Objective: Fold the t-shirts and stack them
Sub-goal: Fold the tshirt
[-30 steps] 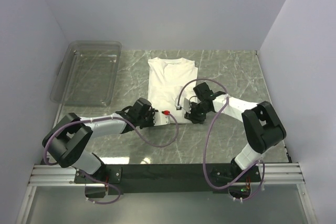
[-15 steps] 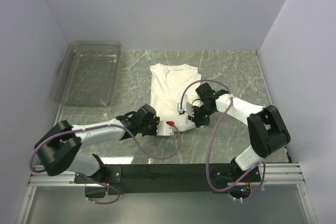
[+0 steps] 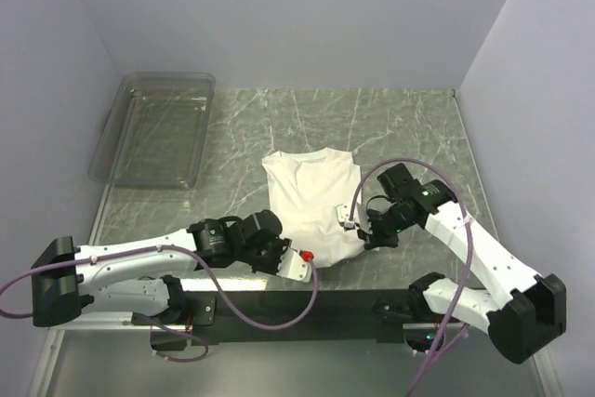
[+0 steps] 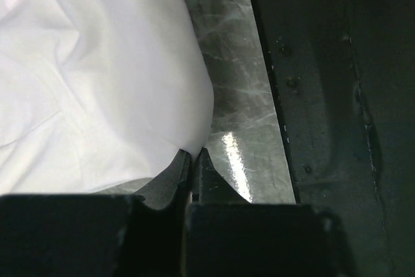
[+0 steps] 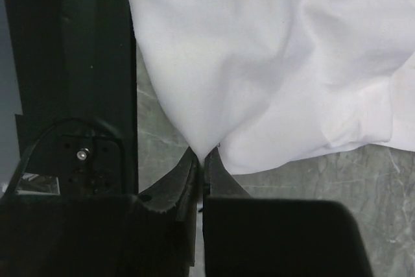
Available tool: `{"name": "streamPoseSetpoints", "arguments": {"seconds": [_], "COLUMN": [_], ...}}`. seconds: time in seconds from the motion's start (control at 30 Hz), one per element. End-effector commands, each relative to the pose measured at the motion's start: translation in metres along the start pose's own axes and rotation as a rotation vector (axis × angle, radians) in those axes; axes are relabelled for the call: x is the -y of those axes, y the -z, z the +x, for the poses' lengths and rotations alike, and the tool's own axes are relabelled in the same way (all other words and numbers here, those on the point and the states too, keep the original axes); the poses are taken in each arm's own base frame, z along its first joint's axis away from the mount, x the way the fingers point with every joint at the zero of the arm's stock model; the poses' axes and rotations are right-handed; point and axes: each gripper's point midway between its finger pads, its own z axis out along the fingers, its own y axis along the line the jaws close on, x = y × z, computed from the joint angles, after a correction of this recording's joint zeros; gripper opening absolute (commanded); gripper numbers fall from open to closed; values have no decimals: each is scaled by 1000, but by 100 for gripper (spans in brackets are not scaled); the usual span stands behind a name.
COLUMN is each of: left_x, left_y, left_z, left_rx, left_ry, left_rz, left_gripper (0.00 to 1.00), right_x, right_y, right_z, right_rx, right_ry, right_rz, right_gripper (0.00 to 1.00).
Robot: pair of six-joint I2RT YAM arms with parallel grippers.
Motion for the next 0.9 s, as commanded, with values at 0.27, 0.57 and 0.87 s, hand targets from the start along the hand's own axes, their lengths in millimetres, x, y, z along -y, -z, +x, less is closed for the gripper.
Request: {"name": "streamPoseSetpoints", "arguments": {"seconds": [0.27, 0.57, 0.87], "left_x": [-128, -273, -335], "left_y": [39, 49, 32], "left_z": [23, 70, 119], "left_rx": [32, -18, -96], "left_ry": [85, 183, 241], "left_rz": [-351, -580, -702], "left_gripper": [0, 0, 0], "right_x": [104, 254, 329], "right_y": [23, 36, 22], "right_z": [-34, -69, -41], "right_rx": [73, 171, 159], "right_ry": [-203, -377, -554], "right_rz": [168, 311, 450], "right_gripper": [0, 0, 0]}}
